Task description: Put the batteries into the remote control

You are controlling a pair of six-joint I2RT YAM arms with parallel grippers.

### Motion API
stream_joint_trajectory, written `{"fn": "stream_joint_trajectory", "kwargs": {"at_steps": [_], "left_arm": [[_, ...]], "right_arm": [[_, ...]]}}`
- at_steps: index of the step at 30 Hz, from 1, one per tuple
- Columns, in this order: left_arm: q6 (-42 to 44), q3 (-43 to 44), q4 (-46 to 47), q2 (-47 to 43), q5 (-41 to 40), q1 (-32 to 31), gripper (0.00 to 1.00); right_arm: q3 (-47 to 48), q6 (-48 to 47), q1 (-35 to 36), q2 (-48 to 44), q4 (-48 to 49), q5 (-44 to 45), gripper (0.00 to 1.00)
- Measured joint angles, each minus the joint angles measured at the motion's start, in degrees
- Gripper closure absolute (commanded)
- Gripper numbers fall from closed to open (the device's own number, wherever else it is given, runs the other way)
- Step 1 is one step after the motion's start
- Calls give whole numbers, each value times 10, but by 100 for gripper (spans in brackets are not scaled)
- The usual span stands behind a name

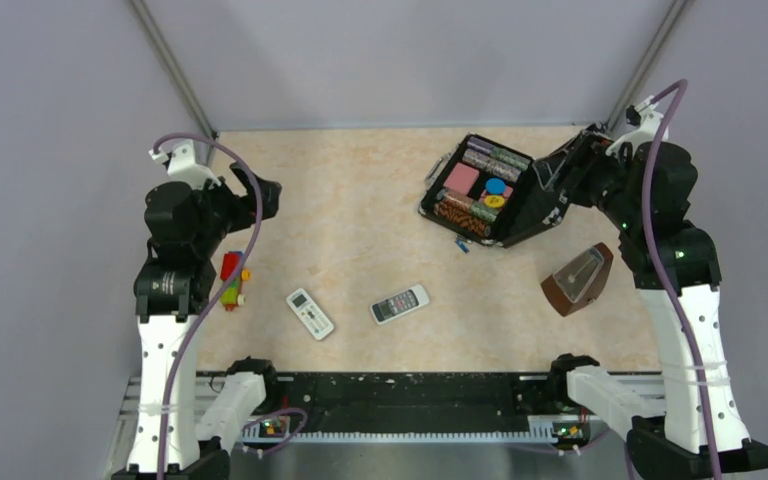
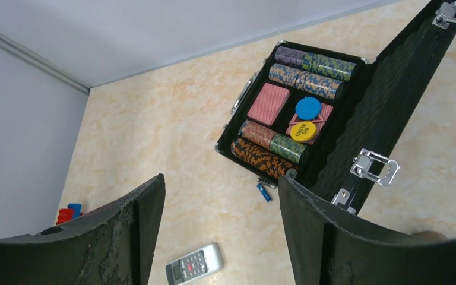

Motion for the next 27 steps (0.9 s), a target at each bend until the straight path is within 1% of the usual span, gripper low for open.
{"fn": "stream_joint_trajectory", "kwargs": {"at_steps": [2,5,8,10,13,16,18,20,21,23,25,27], "left_arm": [[-3,0,-5,0,-5,0,1],[-19,0,-11,-6,-29,0,1],[-71,-3,-23,-24,-75,0,1],[-103,-9,-25,-41,-91,0,1],[-135,-27,-25,-71,-90,0,1],[-151,-46,-20,-98,-66,0,1],[-162,-79,7,-122,-45,0,1],[-174,-136,45,-160,-21,0,1],[-181,-168,60,-181,-10,0,1],[-193,-204,75,-200,11,0,1],[-197,-209,77,-189,26,0,1],[-197,-205,77,-165,41,0,1]], "right_arm": [[-3,0,0,-2,0,-3,27],[-17,0,0,-13,7,-10,31],[-28,4,0,-23,9,-24,33],[-28,6,0,-24,12,-43,34],[-28,12,0,-19,22,-78,37],[-33,20,0,-12,36,-120,37],[-47,33,6,-10,50,-145,37],[-64,48,23,-10,66,-159,37],[-73,54,39,-10,75,-161,37],[-91,65,83,-10,96,-156,34],[-108,70,137,-6,115,-149,26],[-121,67,192,6,139,-136,21]]}}
